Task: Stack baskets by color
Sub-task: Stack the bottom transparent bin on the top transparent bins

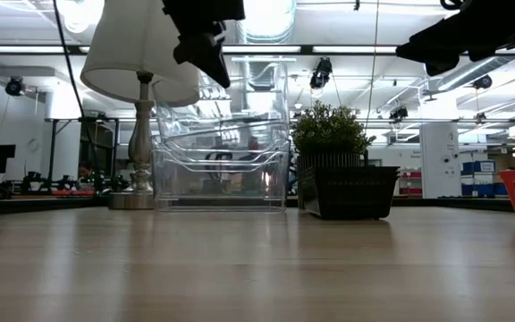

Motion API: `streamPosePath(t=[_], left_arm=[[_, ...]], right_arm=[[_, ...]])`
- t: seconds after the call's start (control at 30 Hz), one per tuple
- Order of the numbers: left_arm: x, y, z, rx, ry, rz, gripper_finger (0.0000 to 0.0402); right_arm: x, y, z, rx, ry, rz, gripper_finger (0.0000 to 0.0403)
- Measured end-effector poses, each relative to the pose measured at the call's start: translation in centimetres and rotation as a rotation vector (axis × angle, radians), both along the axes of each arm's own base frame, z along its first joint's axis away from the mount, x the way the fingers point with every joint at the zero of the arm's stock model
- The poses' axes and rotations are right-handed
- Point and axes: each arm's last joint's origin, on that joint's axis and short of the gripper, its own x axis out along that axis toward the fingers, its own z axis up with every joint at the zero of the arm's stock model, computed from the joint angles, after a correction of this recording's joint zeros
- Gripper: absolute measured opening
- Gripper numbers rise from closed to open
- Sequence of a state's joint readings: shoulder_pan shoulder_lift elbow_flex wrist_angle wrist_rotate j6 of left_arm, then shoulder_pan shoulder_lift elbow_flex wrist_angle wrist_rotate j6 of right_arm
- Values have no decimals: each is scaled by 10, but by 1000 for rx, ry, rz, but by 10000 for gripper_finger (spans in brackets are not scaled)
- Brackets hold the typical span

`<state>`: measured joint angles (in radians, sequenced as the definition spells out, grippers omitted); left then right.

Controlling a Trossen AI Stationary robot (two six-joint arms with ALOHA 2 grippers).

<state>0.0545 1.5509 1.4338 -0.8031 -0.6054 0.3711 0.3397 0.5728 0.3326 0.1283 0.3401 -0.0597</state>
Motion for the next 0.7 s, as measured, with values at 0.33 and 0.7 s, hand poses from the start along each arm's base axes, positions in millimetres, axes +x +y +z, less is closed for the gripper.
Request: streamPosePath(t=[0.33,0.7], left_arm=[[12,1,0,19,36,65,0],[7,1,-4,-24,43,136,0]], right_arm=[[0,0,-2,2,21,-2,160],[0,0,-2,-1,20,-1,160]])
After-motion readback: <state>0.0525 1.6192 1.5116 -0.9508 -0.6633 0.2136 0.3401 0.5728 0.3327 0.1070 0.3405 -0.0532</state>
